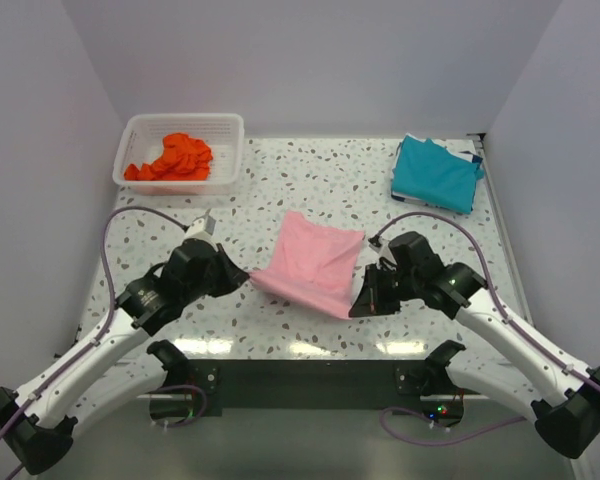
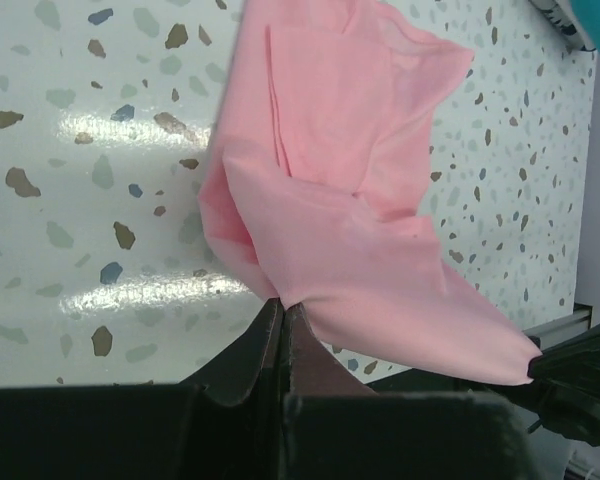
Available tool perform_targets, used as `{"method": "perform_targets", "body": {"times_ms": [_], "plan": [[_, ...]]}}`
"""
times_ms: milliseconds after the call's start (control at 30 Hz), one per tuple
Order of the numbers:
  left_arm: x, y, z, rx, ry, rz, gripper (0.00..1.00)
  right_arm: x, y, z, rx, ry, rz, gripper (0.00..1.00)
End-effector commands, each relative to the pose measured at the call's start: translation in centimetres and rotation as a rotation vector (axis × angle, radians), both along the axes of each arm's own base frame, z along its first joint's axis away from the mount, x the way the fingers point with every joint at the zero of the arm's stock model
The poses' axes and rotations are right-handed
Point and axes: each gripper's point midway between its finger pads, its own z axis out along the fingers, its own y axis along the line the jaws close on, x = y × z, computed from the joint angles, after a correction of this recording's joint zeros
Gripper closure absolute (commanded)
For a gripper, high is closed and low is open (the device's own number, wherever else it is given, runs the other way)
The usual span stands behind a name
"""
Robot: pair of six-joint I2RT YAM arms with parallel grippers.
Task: Fold and stack the t-shirts
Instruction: Fold the tshirt
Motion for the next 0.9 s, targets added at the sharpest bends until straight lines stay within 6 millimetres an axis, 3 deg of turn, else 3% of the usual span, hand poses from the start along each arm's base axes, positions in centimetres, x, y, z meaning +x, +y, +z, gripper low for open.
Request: {"method": "perform_targets", "body": {"times_ms": [0, 267, 600, 867], "plan": [[1.3, 1.1, 2.8, 0.058, -0.087, 0.029, 1.0, -2.1, -0.5, 1.4, 0.003, 0.057, 0.052, 1.0], [3.4, 0.6, 5.9, 0.029, -0.195, 0.058, 1.0, -0.8, -0.9, 2.7, -0.033, -0.006, 0.033, 1.0], [6.9, -0.1, 6.8, 0.096, -0.204, 0.126, 1.0, 2.3, -0.7, 3.5, -0.037, -0.058, 0.013, 1.0], [9.6, -0.6, 5.7, 0.162, -0.183, 0.167, 1.0, 5.5, 0.1, 3.6, 0.03, -0.086, -0.007, 1.0]]}}
